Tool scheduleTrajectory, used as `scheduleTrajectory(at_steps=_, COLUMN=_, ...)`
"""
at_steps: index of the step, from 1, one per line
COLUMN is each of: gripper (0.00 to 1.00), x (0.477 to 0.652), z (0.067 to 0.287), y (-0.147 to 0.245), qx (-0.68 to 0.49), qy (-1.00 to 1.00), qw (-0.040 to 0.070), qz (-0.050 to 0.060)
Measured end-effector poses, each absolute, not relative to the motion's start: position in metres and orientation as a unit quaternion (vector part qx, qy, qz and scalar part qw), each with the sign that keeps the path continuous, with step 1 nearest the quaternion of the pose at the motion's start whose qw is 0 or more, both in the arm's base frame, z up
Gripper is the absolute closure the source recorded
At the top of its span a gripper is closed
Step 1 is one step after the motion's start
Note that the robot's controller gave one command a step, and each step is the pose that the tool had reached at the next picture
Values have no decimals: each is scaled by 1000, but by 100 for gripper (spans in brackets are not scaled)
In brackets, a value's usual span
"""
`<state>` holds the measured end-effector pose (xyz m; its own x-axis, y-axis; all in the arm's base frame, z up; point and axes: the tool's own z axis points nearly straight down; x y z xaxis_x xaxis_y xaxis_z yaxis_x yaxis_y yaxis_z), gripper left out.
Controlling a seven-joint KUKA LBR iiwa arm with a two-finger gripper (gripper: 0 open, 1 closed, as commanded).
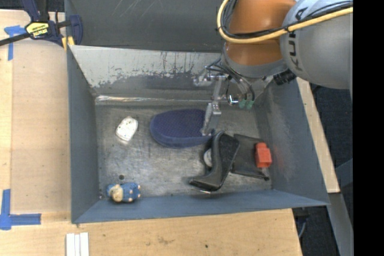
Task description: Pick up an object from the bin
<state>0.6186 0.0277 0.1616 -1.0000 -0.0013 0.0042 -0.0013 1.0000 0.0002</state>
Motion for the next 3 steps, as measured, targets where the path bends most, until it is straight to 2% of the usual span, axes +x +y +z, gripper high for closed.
scheduleTrajectory(at_steps=1, gripper=0, x=591, z=78, y=48, qx=-127, qy=-992, qw=-2, qz=0)
scheduleTrajectory(at_steps=2, gripper=0, x=604, z=79, y=60, qx=-123, qy=-992, qw=-3, qz=-1)
scheduleTrajectory(at_steps=3, gripper=0, x=582, z=77, y=68, qx=-223, qy=-975, qw=-7, qz=-2)
